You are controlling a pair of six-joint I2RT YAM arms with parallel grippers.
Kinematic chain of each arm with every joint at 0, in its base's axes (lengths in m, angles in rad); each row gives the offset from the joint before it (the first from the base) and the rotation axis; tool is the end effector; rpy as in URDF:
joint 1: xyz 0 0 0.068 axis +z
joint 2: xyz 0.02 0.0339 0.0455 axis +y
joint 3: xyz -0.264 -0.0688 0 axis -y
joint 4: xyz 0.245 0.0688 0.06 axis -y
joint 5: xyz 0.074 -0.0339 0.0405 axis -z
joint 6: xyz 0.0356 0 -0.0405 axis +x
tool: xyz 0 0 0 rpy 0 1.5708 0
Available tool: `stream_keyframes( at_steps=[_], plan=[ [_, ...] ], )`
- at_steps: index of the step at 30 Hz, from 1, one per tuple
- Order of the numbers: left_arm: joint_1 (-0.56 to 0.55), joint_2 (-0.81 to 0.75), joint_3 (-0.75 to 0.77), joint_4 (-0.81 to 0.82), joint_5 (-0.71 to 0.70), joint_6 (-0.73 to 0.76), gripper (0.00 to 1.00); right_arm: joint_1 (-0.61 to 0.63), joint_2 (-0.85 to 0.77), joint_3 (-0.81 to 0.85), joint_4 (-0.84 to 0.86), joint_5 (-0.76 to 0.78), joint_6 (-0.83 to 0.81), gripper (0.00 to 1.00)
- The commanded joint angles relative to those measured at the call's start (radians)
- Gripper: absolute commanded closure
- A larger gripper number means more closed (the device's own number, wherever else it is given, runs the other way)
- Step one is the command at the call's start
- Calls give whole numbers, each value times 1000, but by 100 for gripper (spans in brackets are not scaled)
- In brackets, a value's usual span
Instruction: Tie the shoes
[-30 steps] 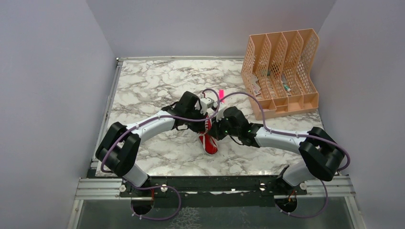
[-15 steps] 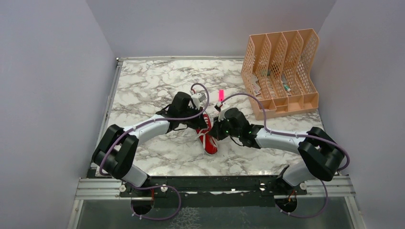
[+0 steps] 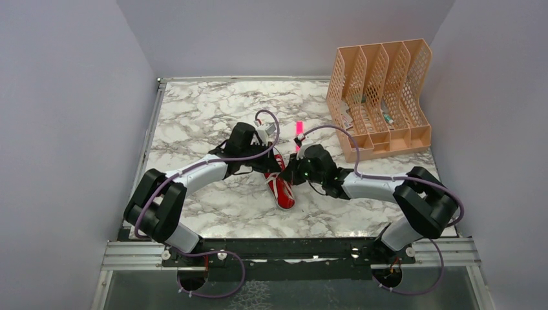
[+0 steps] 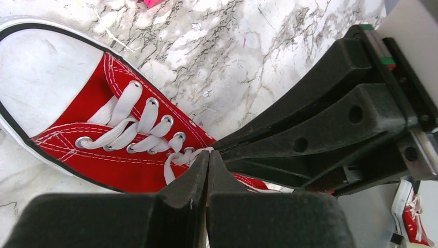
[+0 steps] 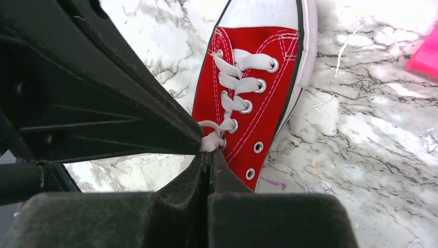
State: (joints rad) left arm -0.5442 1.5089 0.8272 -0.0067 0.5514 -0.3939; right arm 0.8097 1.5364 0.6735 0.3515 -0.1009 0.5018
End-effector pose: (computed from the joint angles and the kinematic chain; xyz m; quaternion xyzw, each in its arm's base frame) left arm 0.2575 -0.1776 0.2029 0.1812 0.8589 -0.4053 0.2552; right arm 0.2121 0.2278 0.1767 -0.1573 0.8478 0.3422 0.3734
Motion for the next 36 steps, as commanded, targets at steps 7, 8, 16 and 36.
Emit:
stream_keyframes(
  at_steps=[7, 8, 16, 36],
  plan=[
    [4, -41, -41, 85, 58, -101, 100, -5, 34, -22, 124, 70, 184, 99],
    [4, -36, -46, 85, 61, -105, 100, -4, 33, -30, 133, 84, 199, 99],
    [7, -6, -41, 53, 85, -109, 100, -4, 56, -90, 259, 126, 262, 99],
    [131, 154, 288, -355, 34, 261, 79, -10, 77, -55, 150, 119, 209, 99]
  ],
)
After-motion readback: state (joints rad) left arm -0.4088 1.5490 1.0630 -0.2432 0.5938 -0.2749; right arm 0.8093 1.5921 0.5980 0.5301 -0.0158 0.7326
